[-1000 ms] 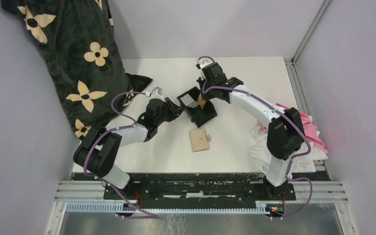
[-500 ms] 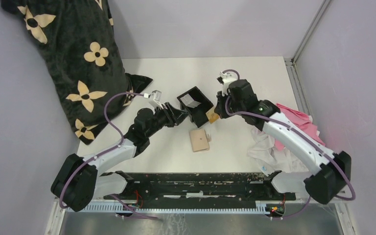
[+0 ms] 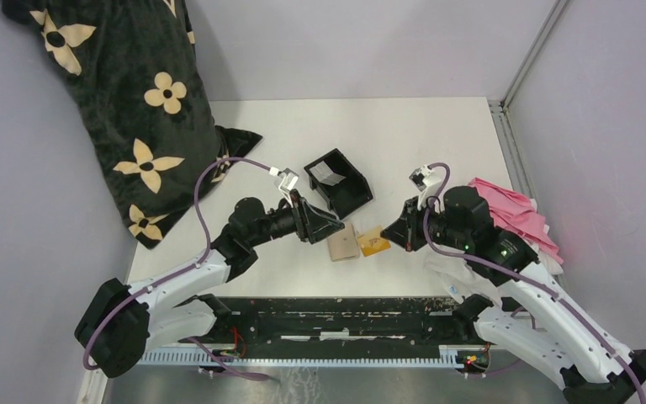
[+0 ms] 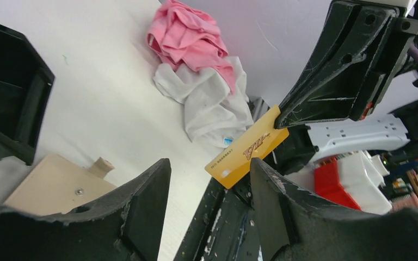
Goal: Put the credit cards into the card holder
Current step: Pick up the credit card from the storage box.
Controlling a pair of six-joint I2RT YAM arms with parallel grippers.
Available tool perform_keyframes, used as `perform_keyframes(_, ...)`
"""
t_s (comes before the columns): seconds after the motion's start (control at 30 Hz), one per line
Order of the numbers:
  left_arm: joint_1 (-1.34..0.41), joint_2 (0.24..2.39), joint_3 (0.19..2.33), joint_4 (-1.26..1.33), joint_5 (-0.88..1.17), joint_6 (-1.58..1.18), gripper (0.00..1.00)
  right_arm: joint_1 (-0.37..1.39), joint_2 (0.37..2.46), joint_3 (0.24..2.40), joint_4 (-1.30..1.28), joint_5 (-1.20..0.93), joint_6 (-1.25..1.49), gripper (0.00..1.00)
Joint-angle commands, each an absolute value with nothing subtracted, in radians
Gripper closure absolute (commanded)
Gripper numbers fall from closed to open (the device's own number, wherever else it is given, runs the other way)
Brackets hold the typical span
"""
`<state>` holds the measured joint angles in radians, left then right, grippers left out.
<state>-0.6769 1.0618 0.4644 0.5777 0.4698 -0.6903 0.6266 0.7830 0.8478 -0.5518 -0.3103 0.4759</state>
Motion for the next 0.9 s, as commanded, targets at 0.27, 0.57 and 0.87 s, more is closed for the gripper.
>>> perform_keyframes(0.27, -0.730, 1.164, 0.570, 0.577, 0.711, -0.604, 0.35, 0.629, 0.721, 0.771, -0.433, -0.485, 0.589, 0.99)
perform_keyframes(0.57, -0.739, 1.219, 0.567, 0.645, 0.796, -0.637, 0.35, 0.629, 0.751, 0.729, -0.345, -0.526, 0.623, 0.99)
perform_keyframes(0.87, -0.746, 1.239, 0.580, 0.631, 0.843, -0.624, 0.36, 0.629, 0.809, 0.714, -0.272, -0.543, 0.633, 0.99)
